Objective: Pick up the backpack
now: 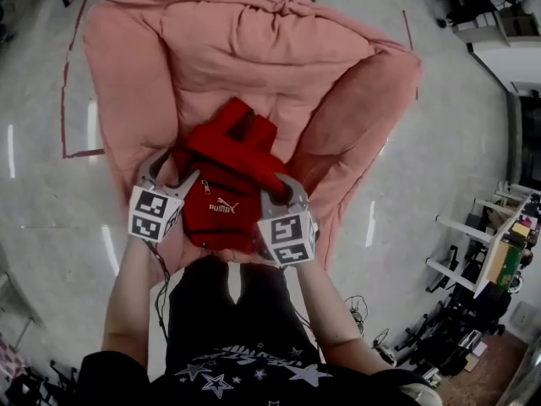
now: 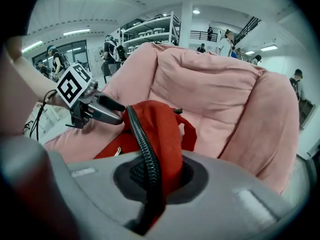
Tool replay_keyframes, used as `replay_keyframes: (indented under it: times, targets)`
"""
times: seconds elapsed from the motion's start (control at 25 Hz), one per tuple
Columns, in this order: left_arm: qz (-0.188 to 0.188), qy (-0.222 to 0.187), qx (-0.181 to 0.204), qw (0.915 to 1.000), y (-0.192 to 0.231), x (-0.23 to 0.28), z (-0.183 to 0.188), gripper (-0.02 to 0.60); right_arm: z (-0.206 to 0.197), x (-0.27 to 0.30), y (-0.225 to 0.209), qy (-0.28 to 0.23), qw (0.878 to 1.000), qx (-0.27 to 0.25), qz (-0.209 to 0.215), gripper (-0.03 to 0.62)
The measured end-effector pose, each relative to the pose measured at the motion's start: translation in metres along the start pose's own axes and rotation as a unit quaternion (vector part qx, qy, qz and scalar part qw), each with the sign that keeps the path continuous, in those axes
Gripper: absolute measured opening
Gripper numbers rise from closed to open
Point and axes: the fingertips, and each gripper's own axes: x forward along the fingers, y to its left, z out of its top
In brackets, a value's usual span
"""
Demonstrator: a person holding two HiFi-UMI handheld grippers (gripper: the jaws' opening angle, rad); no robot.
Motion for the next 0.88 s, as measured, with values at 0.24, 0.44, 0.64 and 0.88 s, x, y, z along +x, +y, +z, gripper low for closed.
replay_keyframes:
  times: [0.24, 0.44, 0.64, 0.88]
  targets:
    - [-0.032, 0.006, 0.043, 0.9986, -0.004, 0.024, 0.004, 0.316, -0.007, -0.001, -0.006, -0.03, 0.999, 0.013, 0.018, 0.018]
    - [-0.058, 0.005, 0.069, 0.9959, -0.011, 0.051, 0.01, 0.316, -0.01, -0.003, -0.008, -0.044, 0.999, 0.013, 0.024, 0.018]
    - [-0.073, 0.032, 0.043, 0.9959, -0.02, 0.066, 0.01, 0.262, -0.014, -0.006, -0.015, -0.051, 0.998, 0.023, 0.025, 0.018]
    - [-0.08, 0.019, 0.001, 0.9966, -0.043, 0.046, 0.016, 0.015, -0.02, -0.017, -0.023, -0.071, 0.995, 0.047, 0.052, 0.018]
